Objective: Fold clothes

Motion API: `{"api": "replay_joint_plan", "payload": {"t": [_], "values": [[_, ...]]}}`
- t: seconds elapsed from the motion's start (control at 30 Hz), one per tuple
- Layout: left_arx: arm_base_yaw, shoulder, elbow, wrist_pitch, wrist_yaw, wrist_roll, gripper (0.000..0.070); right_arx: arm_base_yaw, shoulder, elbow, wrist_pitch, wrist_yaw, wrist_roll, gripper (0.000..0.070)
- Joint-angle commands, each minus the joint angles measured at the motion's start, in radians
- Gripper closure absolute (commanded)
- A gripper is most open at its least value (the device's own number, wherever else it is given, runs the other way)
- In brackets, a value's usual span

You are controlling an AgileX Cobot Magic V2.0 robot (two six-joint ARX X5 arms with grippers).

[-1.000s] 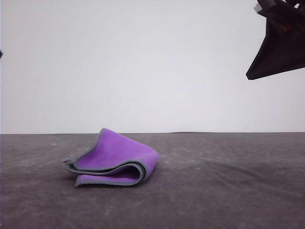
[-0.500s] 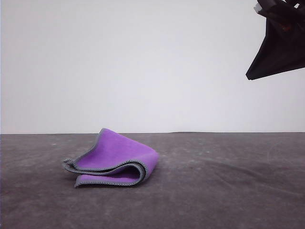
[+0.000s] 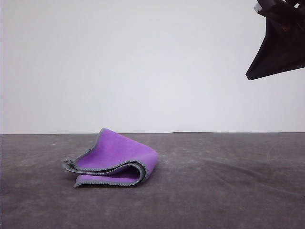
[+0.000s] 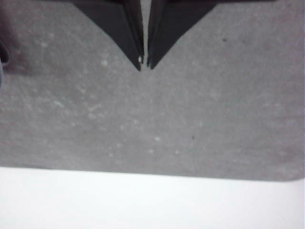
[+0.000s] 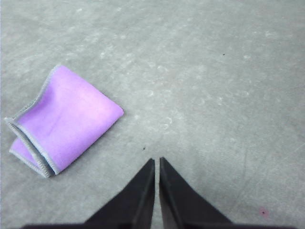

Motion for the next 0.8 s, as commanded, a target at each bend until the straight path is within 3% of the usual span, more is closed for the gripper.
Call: {"api": "replay_joint_plan", "payload": {"t": [0.0,0.5,0.67,0.77], "values": [[-0.001,-0.001,-0.02,0.01,0.001,0.0,0.07,0.007,0.004,0.01,0.013,0.001,0.006,0.0688],[0.0,-0.001,-0.02,0.01,0.0,0.0,0.07,0.007,0.004,0.01,0.014,0.001,0.004,0.0688],[0.0,-0.001,-0.02,0.01,0.0,0.0,0.07,-0.006,-0.045,0.008,-0.039,0.022,-0.086,0.0688],[0.0,-0.001,-0.02,0.01,0.0,0.0,0.07,-0.047,-0.116,0.0,-0.097,0.043,-0.098,0.0688]]}}
